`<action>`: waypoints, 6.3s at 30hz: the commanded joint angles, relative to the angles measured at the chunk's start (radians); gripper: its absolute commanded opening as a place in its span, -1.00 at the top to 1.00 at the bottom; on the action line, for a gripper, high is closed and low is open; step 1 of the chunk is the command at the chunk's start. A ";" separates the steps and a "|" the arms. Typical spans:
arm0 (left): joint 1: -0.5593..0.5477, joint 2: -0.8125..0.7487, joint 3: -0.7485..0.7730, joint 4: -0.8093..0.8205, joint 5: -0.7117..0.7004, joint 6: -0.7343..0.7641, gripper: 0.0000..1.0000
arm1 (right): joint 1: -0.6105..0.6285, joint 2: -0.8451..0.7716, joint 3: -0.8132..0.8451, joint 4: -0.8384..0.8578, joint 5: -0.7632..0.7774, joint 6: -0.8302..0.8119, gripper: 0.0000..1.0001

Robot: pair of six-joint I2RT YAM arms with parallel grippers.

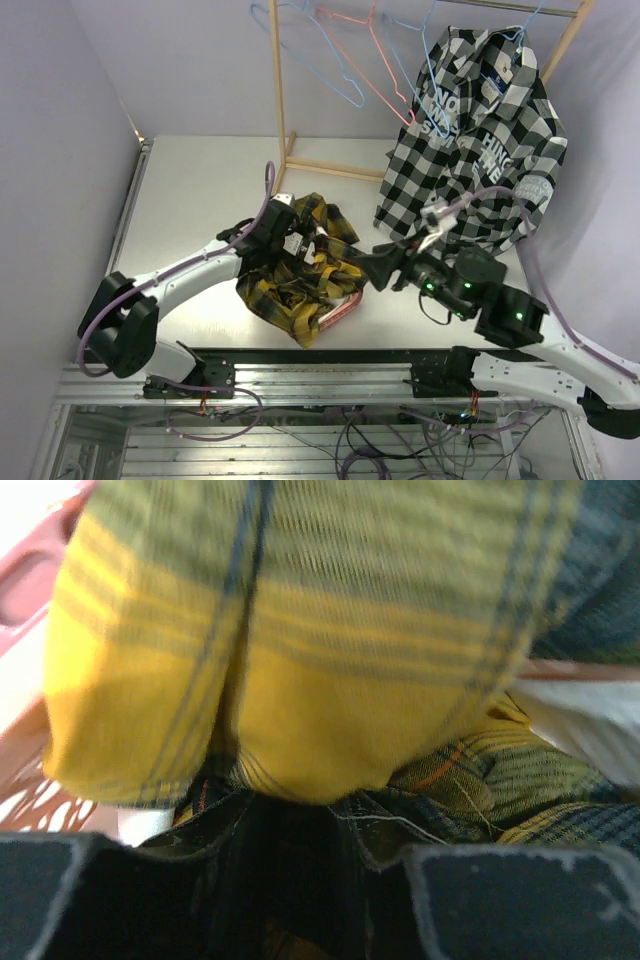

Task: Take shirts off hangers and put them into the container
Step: Place the shirt in the bin.

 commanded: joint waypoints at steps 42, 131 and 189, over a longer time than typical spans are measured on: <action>0.099 -0.009 0.399 -0.374 0.087 0.124 0.09 | 0.004 -0.081 -0.045 -0.117 0.198 0.033 -0.23; 0.145 -0.254 0.527 -0.138 0.610 0.376 0.86 | 0.004 -0.138 -0.068 -0.185 0.249 0.065 -0.24; 0.117 0.369 0.033 -0.190 0.270 0.034 0.73 | 0.004 -0.203 -0.013 -0.299 0.401 0.084 -0.20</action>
